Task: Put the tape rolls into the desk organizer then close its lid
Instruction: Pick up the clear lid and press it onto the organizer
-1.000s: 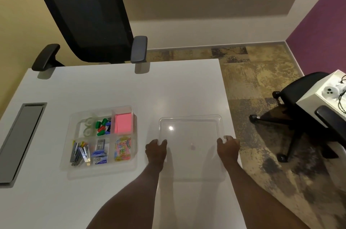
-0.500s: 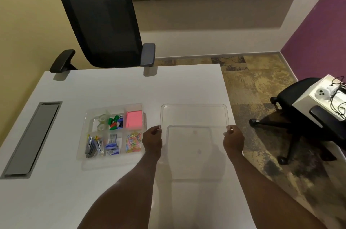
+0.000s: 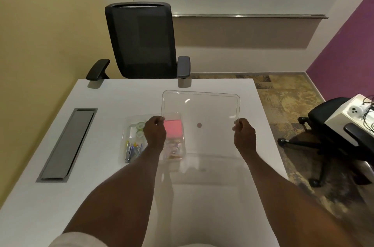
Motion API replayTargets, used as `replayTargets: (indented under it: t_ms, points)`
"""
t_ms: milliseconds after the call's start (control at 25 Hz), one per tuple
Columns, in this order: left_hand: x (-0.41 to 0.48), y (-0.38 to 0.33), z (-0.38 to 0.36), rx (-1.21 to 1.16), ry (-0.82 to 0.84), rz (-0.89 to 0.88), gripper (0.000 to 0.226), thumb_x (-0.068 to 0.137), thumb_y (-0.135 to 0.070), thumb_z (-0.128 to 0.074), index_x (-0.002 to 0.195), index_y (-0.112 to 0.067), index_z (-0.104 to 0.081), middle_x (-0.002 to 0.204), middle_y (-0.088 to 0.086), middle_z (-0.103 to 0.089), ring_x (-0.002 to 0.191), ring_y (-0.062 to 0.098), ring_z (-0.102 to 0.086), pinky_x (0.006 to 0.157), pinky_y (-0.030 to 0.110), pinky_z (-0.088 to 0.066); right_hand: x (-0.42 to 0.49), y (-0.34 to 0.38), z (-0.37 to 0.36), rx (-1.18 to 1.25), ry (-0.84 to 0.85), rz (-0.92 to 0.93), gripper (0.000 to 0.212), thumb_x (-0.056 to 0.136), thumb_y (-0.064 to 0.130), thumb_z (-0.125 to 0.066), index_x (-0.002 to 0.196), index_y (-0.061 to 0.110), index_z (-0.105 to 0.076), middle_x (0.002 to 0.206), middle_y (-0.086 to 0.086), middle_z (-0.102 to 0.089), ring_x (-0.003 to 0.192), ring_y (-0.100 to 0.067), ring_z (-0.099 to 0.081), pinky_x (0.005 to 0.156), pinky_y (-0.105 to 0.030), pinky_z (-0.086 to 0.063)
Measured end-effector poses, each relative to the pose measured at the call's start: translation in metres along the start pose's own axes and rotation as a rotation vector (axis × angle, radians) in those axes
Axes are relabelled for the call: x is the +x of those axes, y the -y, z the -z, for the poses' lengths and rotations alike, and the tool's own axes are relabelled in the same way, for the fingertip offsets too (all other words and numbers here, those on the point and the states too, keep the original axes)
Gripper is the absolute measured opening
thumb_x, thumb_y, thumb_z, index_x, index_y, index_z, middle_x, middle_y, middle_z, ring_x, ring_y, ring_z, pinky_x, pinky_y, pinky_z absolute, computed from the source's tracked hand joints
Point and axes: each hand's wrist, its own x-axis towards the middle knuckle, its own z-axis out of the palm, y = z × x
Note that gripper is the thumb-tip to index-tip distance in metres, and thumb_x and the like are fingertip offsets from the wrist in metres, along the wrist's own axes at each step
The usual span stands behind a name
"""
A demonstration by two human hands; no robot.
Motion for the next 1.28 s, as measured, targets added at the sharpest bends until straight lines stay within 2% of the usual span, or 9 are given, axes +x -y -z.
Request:
replayTargets:
  t_ms: [120,240,440,680,760,880,960,1080,1280]
  points:
    - [0.018,-0.007,0.042,0.032,-0.044,-0.084,0.025,0.102,-0.005,-0.059,0.115,0.005,-0.078,0.121,0.022,-0.077,0.122,0.036,-0.068,0.108,0.039,-0.050,-0.007,0.039,-0.020,0.034,-0.007,0.074,0.019,0.099,0.004,-0.043,0.094,0.008,-0.061,0.088,-0.009,-0.071,0.079,-0.025,-0.064,0.075,-0.036,-0.052]
    - [0.038,-0.005,0.083,-0.016,-0.073,-0.111,0.027,0.104,-0.010,-0.059,0.121,0.003,-0.077,0.113,0.027,-0.078,0.110,0.039,-0.073,0.104,0.043,-0.055,-0.019,0.070,-0.047,0.272,0.048,0.010,0.015,0.098,0.002,-0.051,0.096,-0.001,-0.066,0.087,-0.021,-0.070,0.066,-0.028,-0.064,0.066,-0.040,-0.058]
    - [0.077,0.008,0.140,-0.373,0.022,0.093,0.031,0.100,-0.003,-0.048,0.112,0.010,-0.073,0.106,0.031,-0.073,0.090,0.033,-0.063,0.081,0.038,-0.051,-0.031,0.106,-0.085,0.639,0.128,-0.132,0.018,0.094,-0.010,-0.057,0.107,-0.016,-0.068,0.099,-0.027,-0.069,0.091,-0.039,-0.070,0.091,-0.046,-0.058]
    - [0.105,0.037,0.190,-0.495,0.250,0.103,0.020,0.108,-0.003,-0.050,0.103,-0.005,-0.069,0.111,0.018,-0.066,0.112,0.034,-0.060,0.092,0.041,-0.053,-0.038,0.121,-0.108,0.803,0.222,-0.268,0.024,0.090,0.007,-0.071,0.110,-0.008,-0.072,0.104,-0.021,-0.073,0.094,-0.025,-0.072,0.093,-0.040,-0.056]
    - [0.117,0.045,0.197,-0.446,0.311,0.150,0.020,0.107,-0.002,-0.053,0.122,0.000,-0.065,0.113,0.023,-0.069,0.114,0.036,-0.061,0.105,0.048,-0.052,-0.040,0.121,-0.112,0.774,0.261,-0.278,0.027,0.090,0.007,-0.074,0.111,-0.010,-0.070,0.101,-0.022,-0.073,0.086,-0.022,-0.075,0.092,-0.038,-0.056]
    - [0.130,0.057,0.199,-0.399,0.362,0.242,0.046,0.105,0.002,-0.056,0.150,0.003,-0.045,0.130,0.034,-0.066,0.112,0.037,-0.062,0.120,0.053,-0.046,-0.040,0.120,-0.119,0.733,0.259,-0.287,0.031,0.088,-0.003,-0.073,0.115,-0.015,-0.064,0.098,-0.023,-0.070,0.090,-0.033,-0.071,0.096,-0.044,-0.055]
    - [0.132,0.068,0.200,-0.359,0.391,0.250,0.046,0.103,0.004,-0.058,0.147,0.009,-0.047,0.133,0.035,-0.065,0.111,0.037,-0.062,0.119,0.054,-0.046,-0.040,0.120,-0.124,0.658,0.233,-0.329,0.039,0.083,-0.006,-0.077,0.118,-0.014,-0.062,0.094,-0.016,-0.068,0.095,-0.033,-0.067,0.098,-0.044,-0.054]
    - [0.130,0.089,0.195,-0.270,0.374,0.248,0.036,0.099,0.005,-0.064,0.133,0.016,-0.060,0.119,0.031,-0.068,0.103,0.035,-0.062,0.101,0.048,-0.052,-0.043,0.115,-0.135,0.447,0.216,-0.358,0.039,0.079,-0.004,-0.081,0.116,-0.009,-0.068,0.104,-0.016,-0.070,0.099,-0.027,-0.065,0.099,-0.040,-0.054]
    - [0.120,0.119,0.175,-0.193,0.216,0.297,0.026,0.094,0.005,-0.071,0.119,0.014,-0.071,0.105,0.025,-0.070,0.091,0.031,-0.061,0.090,0.045,-0.053,-0.053,0.098,-0.158,0.266,0.149,-0.411,0.023,0.083,-0.005,-0.073,0.106,-0.004,-0.074,0.101,-0.026,-0.074,0.080,-0.028,-0.066,0.091,-0.047,-0.059]
